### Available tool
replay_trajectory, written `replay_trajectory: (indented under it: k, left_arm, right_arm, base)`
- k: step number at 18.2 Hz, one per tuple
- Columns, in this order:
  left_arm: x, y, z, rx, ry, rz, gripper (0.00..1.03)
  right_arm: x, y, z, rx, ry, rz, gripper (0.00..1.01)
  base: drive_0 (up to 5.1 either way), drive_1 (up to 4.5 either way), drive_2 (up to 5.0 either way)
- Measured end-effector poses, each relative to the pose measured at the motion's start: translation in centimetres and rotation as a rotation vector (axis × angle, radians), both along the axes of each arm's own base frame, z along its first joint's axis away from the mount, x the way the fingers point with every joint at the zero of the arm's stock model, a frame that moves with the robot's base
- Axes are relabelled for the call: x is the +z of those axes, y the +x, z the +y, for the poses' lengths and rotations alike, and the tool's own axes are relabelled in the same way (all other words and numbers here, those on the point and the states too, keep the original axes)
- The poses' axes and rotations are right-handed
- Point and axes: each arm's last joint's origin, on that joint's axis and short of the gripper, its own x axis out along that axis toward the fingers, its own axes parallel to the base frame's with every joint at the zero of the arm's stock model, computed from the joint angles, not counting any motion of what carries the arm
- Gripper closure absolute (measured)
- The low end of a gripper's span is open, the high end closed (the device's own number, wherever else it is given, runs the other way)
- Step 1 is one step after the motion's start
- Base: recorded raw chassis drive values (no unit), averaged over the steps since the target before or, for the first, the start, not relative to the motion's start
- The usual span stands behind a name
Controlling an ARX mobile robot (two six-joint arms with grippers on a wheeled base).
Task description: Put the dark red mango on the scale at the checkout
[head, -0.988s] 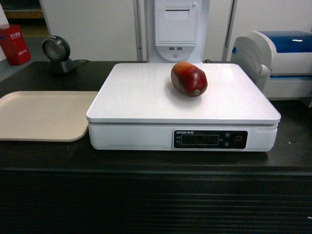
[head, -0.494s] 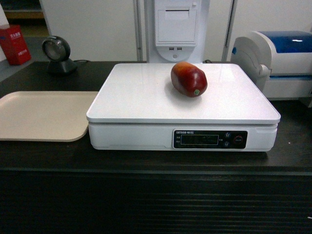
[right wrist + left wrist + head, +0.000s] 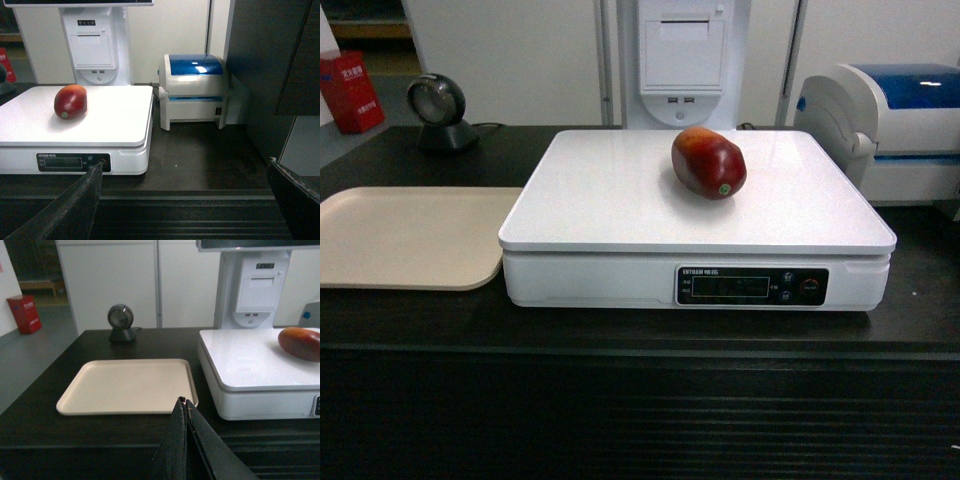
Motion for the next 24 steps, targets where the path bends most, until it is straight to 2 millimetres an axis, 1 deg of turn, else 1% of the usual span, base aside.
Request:
replay_trajectory:
  k: [1,4,5,13,14,15,24]
  left_arm:
    - [-0.42,0.03,0.0,-0.002,0.001,0.029,1.01]
    - [-0.37,0.03,0.0,0.001,0.0,0.024,1.01]
    - [-0.37,0.03,0.0,0.0,-0.001,0.023,0.99]
    - [-0.37,0.03,0.0,0.0,-0.001,0.023,0.09]
    - [-0.37,0.03,0.0,0.0,0.0,0.023,0.03]
    - [-0.37,0.03,0.0,0.0,-0.001,0.023,0.06]
    - [-0.37,0.03,0.0,0.0,-0.001,0.023,0.05]
  right_arm:
    - [0.01,0.0,0.0,0.0,0.0,-0.001,0.03]
    - [0.01,0.0,0.0,0.0,0.0,-0.001,0.03]
    - [0.0,0.0,0.0,0.0,0.0,0.0,0.03]
    - [0.0,0.0,0.0,0.0,0.0,0.0,0.03]
    - [0.0,0.0,0.0,0.0,0.0,0.0,0.03]
    - [0.0,0.0,0.0,0.0,0.0,0.0,0.03]
    - [0.0,0.0,0.0,0.0,0.0,0.0,0.03]
  base:
    - [0.0,0.0,0.0]
    - [0.0,0.0,0.0]
    - [0.0,0.0,0.0]
    - [0.0,0.0,0.0]
    - [0.0,0.0,0.0]
    - [0.0,0.0,0.0]
    - [0.0,0.0,0.0]
